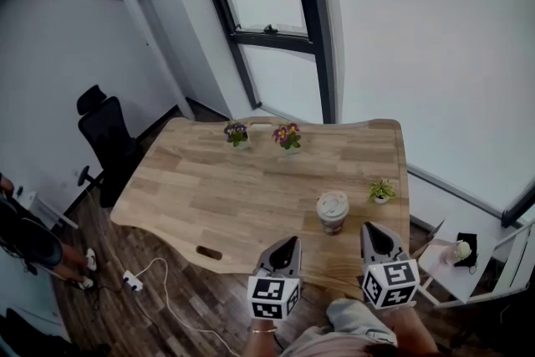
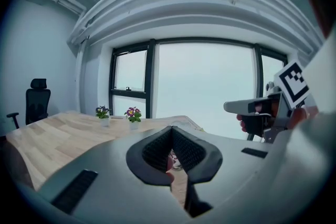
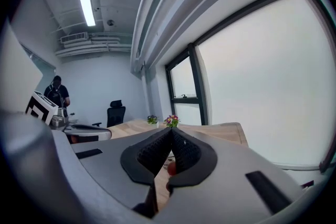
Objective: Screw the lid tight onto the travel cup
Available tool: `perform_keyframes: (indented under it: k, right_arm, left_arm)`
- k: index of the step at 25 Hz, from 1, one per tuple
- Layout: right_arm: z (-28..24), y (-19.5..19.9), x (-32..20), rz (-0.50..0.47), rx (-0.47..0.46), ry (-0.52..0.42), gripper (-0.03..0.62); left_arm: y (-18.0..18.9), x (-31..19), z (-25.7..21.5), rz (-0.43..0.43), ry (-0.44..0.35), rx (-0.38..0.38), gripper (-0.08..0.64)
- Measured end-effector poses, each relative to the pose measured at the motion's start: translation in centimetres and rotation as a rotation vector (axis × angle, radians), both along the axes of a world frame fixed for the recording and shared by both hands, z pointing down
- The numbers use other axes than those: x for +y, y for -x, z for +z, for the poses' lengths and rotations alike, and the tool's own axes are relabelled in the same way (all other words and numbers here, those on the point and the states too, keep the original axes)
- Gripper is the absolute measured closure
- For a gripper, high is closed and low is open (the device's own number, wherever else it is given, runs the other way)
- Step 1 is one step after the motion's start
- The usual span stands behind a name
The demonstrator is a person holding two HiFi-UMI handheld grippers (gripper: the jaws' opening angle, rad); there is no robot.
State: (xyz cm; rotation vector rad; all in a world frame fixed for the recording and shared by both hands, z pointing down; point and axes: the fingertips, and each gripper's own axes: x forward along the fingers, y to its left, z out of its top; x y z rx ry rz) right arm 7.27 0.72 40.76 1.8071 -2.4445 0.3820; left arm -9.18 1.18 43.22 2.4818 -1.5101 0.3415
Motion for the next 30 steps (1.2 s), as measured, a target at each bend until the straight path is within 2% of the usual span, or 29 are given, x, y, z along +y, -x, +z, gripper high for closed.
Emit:
perform_keyframes:
  k: [13, 20, 30]
  right_arm:
    - [-2.9, 0.9, 2.3, -0.053, 0.021, -0.085, 0.592]
    - [-3.6, 1.1, 2.6, -0.071, 0.066, -0.13, 0.592]
    - [-4.6, 0.6, 2.2, -0.153, 0.072, -0.129, 0.592]
  left_arm:
    - [0.9, 3.2, -4.7, -0.06, -0.143, 0.01, 0.558]
    - [-0.3, 4.5, -6.1, -0.058, -0.173, 0.027, 0.558]
    - [-2.0, 4.0, -7.9, -0.109, -0.194, 0.024, 0.558]
